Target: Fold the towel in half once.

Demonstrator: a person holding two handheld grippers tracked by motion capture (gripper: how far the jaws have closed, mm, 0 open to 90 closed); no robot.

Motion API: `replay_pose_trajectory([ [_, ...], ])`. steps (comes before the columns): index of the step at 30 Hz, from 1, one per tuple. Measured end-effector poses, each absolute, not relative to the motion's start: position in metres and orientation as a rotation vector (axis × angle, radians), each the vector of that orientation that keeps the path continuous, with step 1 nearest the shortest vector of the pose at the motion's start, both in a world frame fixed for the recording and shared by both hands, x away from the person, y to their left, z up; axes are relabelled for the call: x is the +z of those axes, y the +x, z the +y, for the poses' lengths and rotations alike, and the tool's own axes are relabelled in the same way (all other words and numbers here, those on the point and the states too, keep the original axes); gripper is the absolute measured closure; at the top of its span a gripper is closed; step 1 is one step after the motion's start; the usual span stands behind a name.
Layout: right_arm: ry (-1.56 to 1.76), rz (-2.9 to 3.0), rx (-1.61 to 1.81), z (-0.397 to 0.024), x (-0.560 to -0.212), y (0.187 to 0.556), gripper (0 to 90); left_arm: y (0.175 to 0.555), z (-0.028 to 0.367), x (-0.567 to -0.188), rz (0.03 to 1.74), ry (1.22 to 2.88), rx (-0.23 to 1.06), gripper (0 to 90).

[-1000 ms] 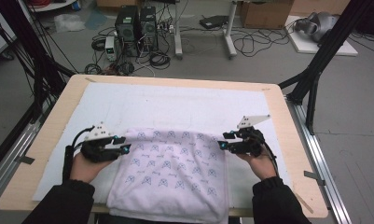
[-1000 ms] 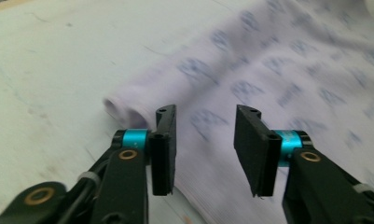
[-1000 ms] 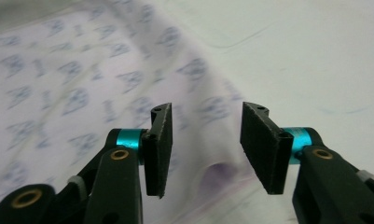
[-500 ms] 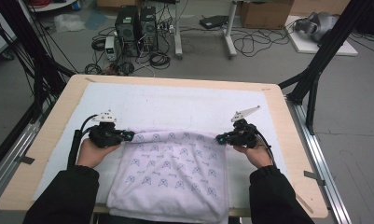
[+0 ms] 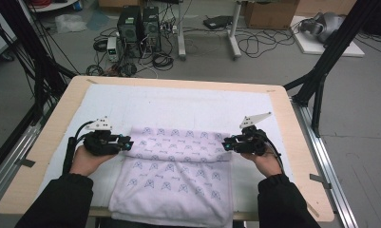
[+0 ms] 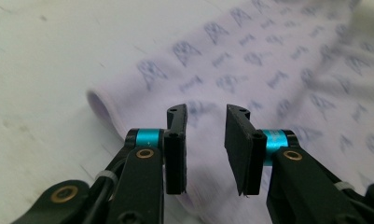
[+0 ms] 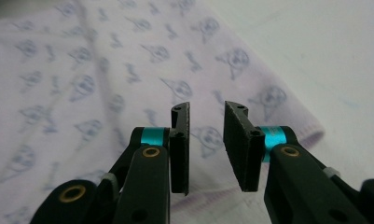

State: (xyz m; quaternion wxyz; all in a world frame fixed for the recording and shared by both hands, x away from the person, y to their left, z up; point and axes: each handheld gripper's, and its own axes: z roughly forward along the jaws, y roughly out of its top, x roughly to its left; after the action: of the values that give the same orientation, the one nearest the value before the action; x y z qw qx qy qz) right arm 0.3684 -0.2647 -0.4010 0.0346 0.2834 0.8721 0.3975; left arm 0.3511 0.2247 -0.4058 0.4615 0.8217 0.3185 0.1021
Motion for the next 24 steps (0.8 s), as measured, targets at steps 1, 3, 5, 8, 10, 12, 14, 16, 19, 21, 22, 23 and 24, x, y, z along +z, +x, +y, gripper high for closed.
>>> replay_pose_trajectory([
  [1, 0.887, 2.673, 1.169, -0.264, -0.406, 0.372, 68.8, 0.357, 0.222, -0.409, 0.8, 2.02, 0.258, 70.4],
  [3, 0.907, 2.67, 1.145, -0.265, -0.418, 0.377, 67.4, 0.365, 0.218, -0.417, 0.833, 2.042, 0.265, 70.2],
  [5, 0.946, 2.683, 1.092, -0.263, -0.427, 0.382, 66.3, 0.371, 0.213, -0.427, 0.862, 2.081, 0.258, 70.1],
  [8, 0.913, 2.694, 1.046, -0.257, -0.434, 0.383, 74.4, 0.376, 0.205, -0.44, 0.859, 2.165, 0.241, 73.3],
  [10, 0.878, 2.71, 1.032, -0.254, -0.433, 0.383, 85.2, 0.375, 0.202, -0.441, 0.865, 2.15, 0.268, 87.1],
  [12, 0.857, 2.718, 1.015, -0.253, -0.431, 0.383, 87.5, 0.376, 0.203, -0.439, 0.864, 2.154, 0.287, 88.2],
  [14, 0.859, 2.705, 1.075, -0.255, -0.425, 0.385, 87.8, 0.376, 0.207, -0.434, 0.879, 2.088, 0.312, 88.6],
  [16, 0.859, 2.685, 1.112, -0.258, -0.416, 0.387, 87.9, 0.381, 0.211, -0.425, 0.895, 2.034, 0.327, 88.7],
  [19, 0.871, 2.608, 1.16, -0.264, -0.394, 0.4, 87.9, 0.393, 0.213, -0.41, 0.916, 1.966, 0.395, 88.8],
  [21, 0.883, 2.556, 1.13, -0.265, -0.382, 0.414, 87.9, 0.406, 0.212, -0.399, 0.961, 1.868, 0.504, 88.7],
  [22, 0.908, 2.511, 1.116, -0.266, -0.377, 0.422, 87.7, 0.412, 0.21, -0.393, 0.997, 1.821, 0.599, 88.1],
  [23, 0.96, 2.445, 1.091, -0.268, -0.373, 0.431, 86.4, 0.418, 0.21, -0.39, 1.041, 1.792, 0.645, 79.5],
  [24, 1.02, 2.389, 1.083, -0.271, -0.373, 0.439, 80.3, 0.425, 0.21, -0.388, 1.075, 1.785, 0.625, 72.4],
])
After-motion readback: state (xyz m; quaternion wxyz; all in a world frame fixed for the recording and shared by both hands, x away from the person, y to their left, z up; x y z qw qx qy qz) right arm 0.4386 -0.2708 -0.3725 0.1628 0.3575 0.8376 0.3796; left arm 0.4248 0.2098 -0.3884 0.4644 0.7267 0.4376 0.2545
